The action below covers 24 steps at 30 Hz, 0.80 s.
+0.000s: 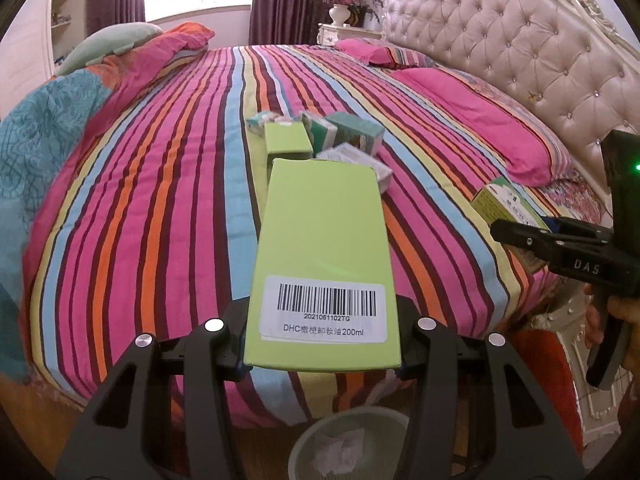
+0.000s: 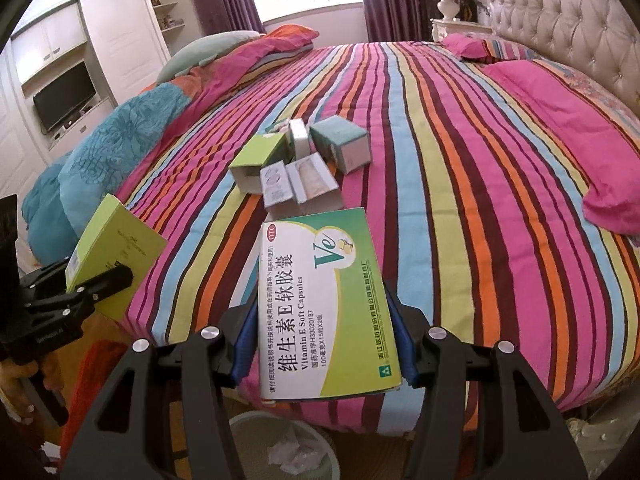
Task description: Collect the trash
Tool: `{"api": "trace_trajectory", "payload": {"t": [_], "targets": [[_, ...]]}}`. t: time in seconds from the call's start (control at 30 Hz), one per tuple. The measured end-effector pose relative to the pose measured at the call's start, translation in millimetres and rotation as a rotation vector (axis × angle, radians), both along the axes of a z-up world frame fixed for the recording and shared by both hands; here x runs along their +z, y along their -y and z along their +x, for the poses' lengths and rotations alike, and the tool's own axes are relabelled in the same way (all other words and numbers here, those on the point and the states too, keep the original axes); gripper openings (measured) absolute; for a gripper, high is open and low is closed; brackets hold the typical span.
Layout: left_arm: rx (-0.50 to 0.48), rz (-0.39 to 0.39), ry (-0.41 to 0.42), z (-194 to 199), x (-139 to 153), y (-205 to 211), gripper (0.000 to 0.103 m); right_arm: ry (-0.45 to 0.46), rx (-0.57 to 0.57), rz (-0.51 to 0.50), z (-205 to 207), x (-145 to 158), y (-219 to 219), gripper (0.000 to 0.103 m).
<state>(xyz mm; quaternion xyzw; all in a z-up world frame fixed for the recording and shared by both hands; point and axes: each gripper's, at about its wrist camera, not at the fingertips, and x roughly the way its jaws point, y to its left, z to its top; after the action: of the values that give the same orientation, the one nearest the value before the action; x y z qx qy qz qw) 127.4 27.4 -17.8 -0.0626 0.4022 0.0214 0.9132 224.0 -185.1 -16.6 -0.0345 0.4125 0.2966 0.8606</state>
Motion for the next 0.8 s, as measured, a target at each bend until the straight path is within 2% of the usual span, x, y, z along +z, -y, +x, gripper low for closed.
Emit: {"api": "trace_trajectory", "payload": {"t": [0.8], "targets": [[-0.072,0.008,-0.134,-66.1,-54.7,25.3,0.049,-0.031,0.091,-0.056,-82.6,-26.5,-12.4,0.053]]}}
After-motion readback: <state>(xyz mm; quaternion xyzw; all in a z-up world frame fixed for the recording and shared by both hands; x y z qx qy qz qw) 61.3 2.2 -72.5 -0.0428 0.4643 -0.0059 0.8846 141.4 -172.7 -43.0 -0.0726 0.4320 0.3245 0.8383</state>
